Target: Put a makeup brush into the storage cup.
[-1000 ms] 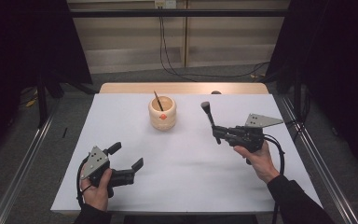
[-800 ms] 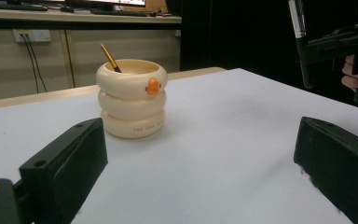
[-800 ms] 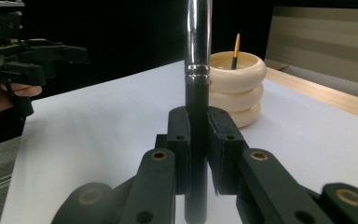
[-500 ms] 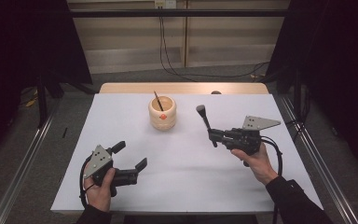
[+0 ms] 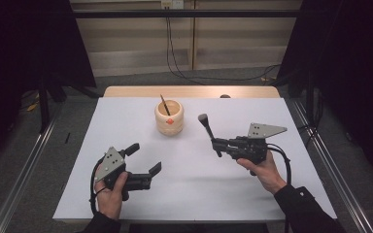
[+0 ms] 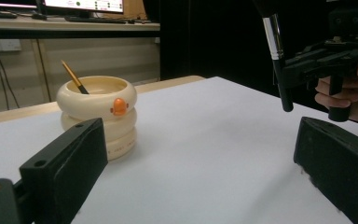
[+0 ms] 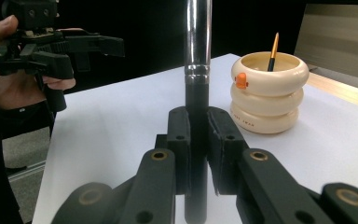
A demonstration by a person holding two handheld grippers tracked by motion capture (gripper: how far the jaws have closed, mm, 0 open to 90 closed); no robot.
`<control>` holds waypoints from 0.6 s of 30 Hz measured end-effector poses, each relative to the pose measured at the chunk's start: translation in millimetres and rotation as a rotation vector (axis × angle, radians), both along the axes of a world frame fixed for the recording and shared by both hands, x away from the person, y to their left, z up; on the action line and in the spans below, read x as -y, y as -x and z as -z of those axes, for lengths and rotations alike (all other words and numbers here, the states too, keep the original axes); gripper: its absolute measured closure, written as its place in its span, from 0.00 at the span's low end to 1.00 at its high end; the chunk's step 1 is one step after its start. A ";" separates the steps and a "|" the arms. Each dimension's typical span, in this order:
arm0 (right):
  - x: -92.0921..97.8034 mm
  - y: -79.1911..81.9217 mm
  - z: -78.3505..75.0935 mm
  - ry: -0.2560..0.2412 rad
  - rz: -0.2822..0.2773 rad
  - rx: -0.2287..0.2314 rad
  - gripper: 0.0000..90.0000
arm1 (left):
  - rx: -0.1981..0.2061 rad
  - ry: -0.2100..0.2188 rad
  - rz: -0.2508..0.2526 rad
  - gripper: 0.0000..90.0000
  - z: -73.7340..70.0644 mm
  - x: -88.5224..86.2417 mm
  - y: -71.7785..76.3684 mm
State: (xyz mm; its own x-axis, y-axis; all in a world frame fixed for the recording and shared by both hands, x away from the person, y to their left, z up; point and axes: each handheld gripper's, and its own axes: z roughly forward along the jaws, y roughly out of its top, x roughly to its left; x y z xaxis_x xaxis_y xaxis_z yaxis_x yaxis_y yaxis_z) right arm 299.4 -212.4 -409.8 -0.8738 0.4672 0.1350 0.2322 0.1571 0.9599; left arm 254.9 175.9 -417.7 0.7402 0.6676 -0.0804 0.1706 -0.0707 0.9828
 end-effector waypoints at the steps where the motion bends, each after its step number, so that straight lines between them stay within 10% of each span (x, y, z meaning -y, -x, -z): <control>1: -0.3 0.1 0.1 -0.003 -0.003 -0.003 0.89 | -0.006 0.002 0.000 0.03 -0.2 1.2 -0.1; 18: -13.8 5.3 1.2 0.020 -0.050 0.004 0.89 | 0.009 -0.026 0.089 0.04 -8.0 30.2 -7.2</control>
